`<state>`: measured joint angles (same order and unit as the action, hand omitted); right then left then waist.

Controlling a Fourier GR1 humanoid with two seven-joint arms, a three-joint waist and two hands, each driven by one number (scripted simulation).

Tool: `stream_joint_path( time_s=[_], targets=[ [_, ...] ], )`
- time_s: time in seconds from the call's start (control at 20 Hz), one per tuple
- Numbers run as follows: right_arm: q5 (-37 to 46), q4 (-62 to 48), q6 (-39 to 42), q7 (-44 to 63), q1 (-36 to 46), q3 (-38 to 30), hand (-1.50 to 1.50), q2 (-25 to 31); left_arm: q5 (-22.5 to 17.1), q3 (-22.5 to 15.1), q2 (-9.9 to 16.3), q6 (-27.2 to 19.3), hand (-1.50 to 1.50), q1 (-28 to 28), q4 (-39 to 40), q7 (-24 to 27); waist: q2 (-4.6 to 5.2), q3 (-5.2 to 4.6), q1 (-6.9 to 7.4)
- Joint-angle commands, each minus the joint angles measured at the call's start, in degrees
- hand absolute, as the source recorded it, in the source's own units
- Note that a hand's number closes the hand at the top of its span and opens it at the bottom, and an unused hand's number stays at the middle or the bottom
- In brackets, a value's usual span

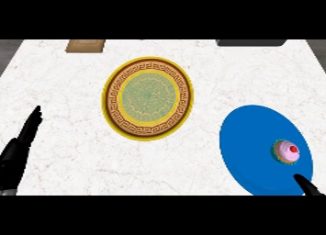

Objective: Pick the cupcake from the plate and place it in the plate

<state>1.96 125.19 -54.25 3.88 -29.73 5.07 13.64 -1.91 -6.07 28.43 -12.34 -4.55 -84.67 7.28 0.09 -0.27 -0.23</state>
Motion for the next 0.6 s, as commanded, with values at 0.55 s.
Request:
stream_joint_path(
  time_s=[0.55],
  targets=[
    [5.5, 5.9, 14.1, 48.3, 0.9, -6.4, -1.5, 23.9, 1.7, -0.2, -2.6, 1.0, 0.0, -2.7, 1.3, 4.4, 0.23, 0.13, 1.4]
  ],
)
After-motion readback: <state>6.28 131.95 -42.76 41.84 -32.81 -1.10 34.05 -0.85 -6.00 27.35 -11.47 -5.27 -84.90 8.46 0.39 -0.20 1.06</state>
